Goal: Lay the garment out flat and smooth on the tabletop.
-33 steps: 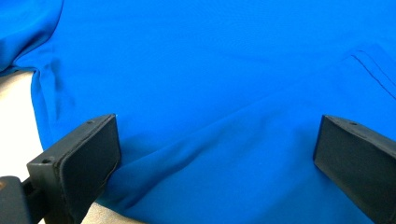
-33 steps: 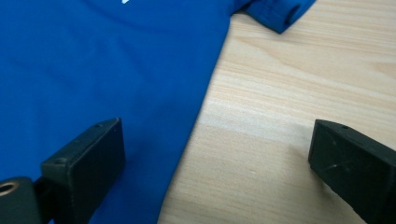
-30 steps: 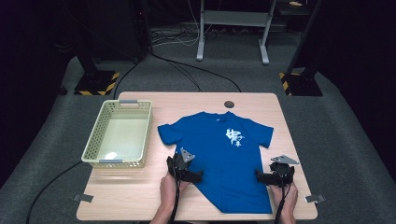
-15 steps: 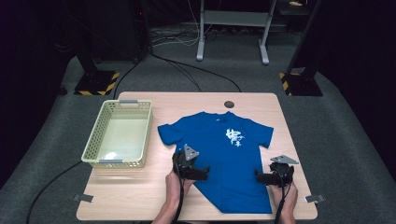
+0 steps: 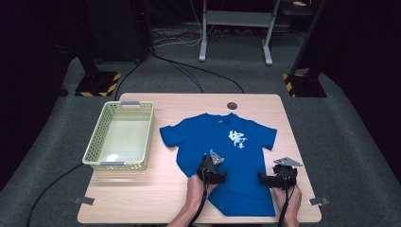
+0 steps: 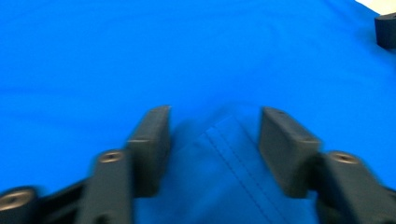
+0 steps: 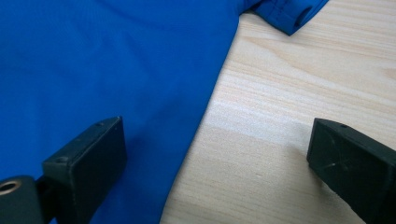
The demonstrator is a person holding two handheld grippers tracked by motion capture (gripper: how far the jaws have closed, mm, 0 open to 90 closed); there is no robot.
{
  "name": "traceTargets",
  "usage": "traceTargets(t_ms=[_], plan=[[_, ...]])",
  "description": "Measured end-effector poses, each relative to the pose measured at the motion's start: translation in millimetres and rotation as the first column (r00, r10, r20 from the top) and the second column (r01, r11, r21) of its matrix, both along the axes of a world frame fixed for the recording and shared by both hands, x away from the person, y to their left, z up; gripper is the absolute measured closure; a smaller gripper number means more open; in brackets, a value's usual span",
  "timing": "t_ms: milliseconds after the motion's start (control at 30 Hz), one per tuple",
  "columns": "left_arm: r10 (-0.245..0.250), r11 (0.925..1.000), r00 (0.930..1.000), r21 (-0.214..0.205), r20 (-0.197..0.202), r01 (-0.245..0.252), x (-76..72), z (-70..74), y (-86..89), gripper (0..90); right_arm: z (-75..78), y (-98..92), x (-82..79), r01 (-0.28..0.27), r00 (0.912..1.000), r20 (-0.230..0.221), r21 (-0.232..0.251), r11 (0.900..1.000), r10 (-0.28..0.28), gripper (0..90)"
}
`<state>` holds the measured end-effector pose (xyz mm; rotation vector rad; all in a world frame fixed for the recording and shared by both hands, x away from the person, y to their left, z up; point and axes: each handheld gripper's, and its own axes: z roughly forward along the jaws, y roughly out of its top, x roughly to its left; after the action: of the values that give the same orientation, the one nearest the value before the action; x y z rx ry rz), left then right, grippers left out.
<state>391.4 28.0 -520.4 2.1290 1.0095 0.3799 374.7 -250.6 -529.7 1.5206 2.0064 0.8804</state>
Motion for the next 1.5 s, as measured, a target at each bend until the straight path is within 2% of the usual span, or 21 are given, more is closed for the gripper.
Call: traceTargets(t_ms=[100,233,400,533,833,1500], plan=[[0.005,1.0000,0.9999,0.002,0.010,-0.005,-1.9,-0.1,3.2,58.5,0.0,0.0,0.1,-0.001,1.0000,0.000,0.000,1.0000,0.001,3.4],[-0.014,0.9999,0.9998,0.008,0.014,0.013,-5.3,0.4,5.8,72.6,0.0,0.0,0.1,0.000,1.0000,0.000,0.000,1.0000,0.000,3.5],[-0.028,0.9995,0.9994,-0.013,0.018,0.028,-8.4,0.3,9.9,83.2,0.0,0.0,0.0,0.000,1.0000,0.000,0.000,1.0000,0.000,3.6],[-0.028,0.9984,0.9994,-0.048,0.019,0.029,-12.0,2.7,14.8,84.7,0.0,0.0,0.0,0.000,1.0000,0.001,0.000,1.0000,0.000,3.6],[-0.026,0.9968,0.9992,-0.074,0.031,0.028,-18.8,9.3,25.4,84.9,0.0,0.0,0.0,0.000,1.0000,0.001,0.000,1.0000,0.000,3.7],[-0.020,0.9961,0.9983,-0.085,0.055,0.024,-31.0,15.7,42.8,85.2,0.1,-0.1,0.1,-0.001,1.0000,0.001,0.001,1.0000,0.001,3.9]])
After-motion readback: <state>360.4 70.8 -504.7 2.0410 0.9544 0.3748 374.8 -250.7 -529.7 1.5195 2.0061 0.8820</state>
